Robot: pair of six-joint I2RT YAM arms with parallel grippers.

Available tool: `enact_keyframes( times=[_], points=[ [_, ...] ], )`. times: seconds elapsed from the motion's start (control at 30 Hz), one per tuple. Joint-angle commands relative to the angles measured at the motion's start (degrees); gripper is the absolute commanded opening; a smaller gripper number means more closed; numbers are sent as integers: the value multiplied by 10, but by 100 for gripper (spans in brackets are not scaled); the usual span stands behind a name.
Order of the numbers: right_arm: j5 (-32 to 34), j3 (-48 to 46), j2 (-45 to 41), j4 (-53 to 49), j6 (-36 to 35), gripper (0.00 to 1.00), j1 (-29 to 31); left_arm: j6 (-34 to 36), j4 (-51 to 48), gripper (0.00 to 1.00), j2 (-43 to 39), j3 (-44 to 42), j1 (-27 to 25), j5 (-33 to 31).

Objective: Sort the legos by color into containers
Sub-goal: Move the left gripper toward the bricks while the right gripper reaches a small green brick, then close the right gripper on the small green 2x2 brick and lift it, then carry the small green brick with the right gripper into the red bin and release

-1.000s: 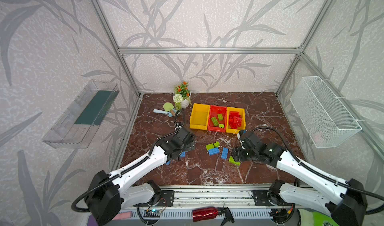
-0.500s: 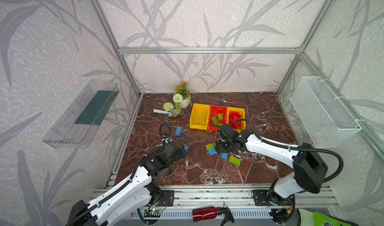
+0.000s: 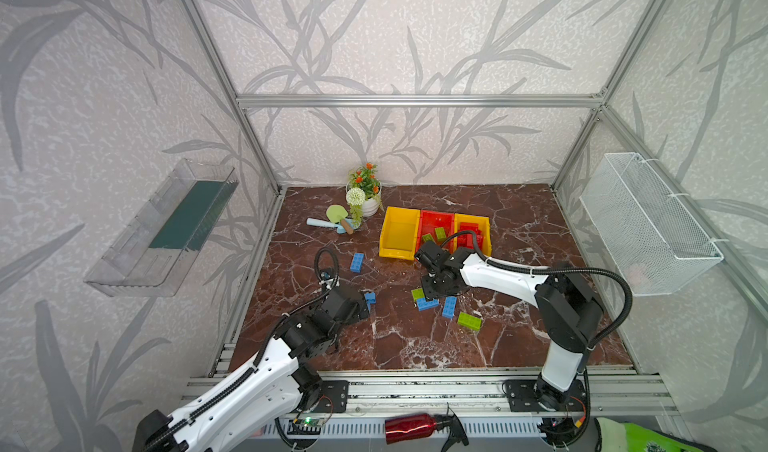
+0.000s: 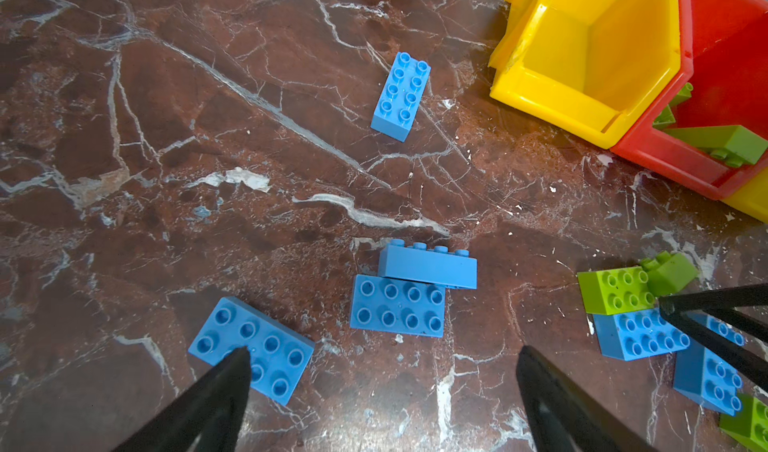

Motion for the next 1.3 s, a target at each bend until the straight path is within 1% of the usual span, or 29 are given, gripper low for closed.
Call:
enact_keyframes(
  times=[0.0,0.2,0.33,0.47,0.83,0.97,1.13,1.27],
  points=[
    [15,-1,6,-10,-7,52,-9,-1,-40,99,-24,23,1,-25],
    [0,14,28,6,-18,51,-26,-11,-41,99,-58,4,1,-35],
    [-11,29,51,10,-29,50,-38,-21,-36,99,-53,3,1,-39],
    [-16,36,60,10,-39,46,-47,-22,-26,99,-42,4,1,-40],
    [-14,29,45,11,-55,36,-50,-17,-11,99,-11,16,1,-33],
    [-16,40,23,0,-55,35,-50,-16,-12,99,-14,16,1,-26],
    [2,89,-2,-24,-70,35,-51,-13,-1,99,-8,18,1,-6],
    [20,153,18,-30,-87,35,-60,-12,15,99,19,25,1,13]
  ],
)
